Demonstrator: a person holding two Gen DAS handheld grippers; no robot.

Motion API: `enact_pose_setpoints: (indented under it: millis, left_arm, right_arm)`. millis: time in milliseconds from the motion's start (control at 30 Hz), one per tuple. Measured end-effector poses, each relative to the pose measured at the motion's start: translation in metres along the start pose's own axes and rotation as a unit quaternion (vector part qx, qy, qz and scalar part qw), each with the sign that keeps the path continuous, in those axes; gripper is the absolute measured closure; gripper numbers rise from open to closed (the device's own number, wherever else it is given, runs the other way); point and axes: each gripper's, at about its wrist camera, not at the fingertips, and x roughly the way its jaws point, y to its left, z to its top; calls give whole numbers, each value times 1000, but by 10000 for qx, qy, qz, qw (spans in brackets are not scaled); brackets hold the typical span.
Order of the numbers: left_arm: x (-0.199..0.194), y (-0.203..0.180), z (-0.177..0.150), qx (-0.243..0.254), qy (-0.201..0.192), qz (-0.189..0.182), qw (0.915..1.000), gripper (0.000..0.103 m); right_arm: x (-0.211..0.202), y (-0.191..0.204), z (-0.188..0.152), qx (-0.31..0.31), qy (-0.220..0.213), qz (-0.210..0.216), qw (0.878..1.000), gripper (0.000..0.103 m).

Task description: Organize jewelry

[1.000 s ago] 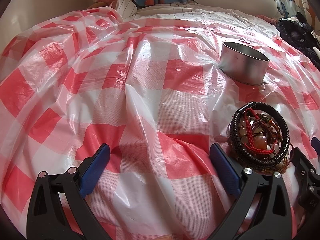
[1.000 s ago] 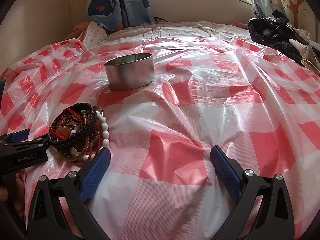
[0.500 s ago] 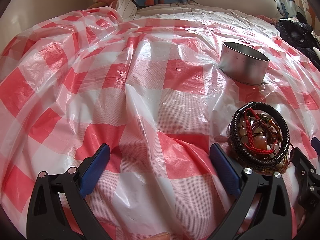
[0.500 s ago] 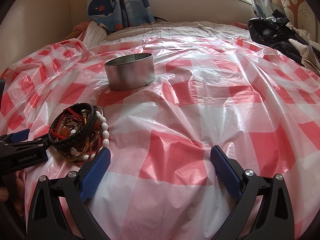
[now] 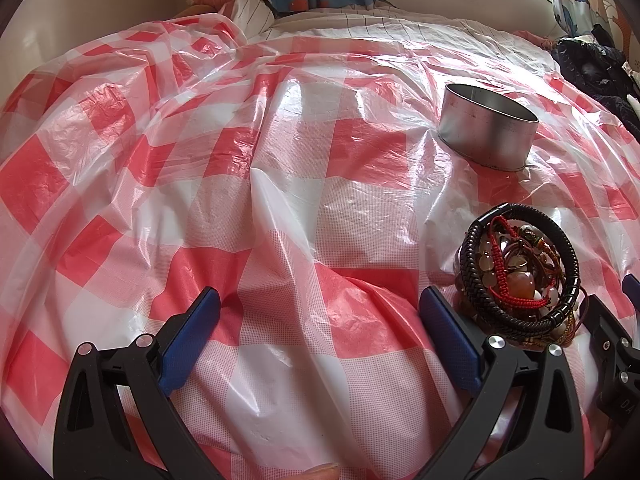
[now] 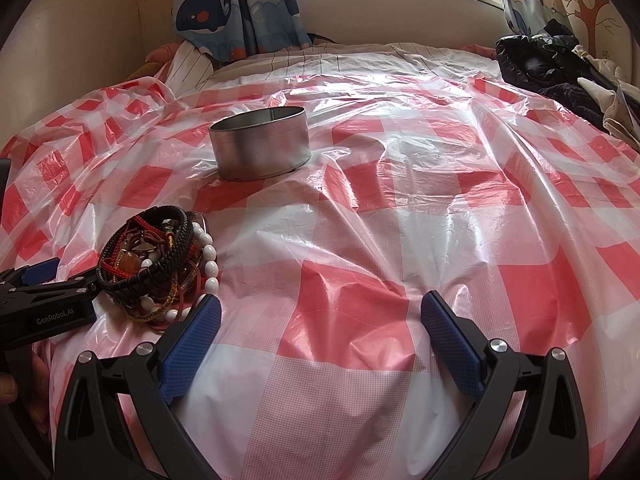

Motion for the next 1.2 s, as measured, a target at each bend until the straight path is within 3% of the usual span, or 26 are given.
enact_pose_setpoints:
  millis: [700,967,1133,1200]
  left_arm:
    - [3,8,2,-7,75,-84,9999,7]
    - [5,11,7,21,212,-246,9995,7]
    - [-22,11,14,236,-428,-63,9988,7]
    - [-26,11,17,279,-495,-122,9983,7]
  right_arm:
    - [-1,0,0,6,-3,10,10000,7]
    - [-22,-7,7,190,-393,449,9980,7]
    - [-26,22,21,-427,-365,845,9948,8]
    - [-22,31,27,-603,-285,950,9932,8]
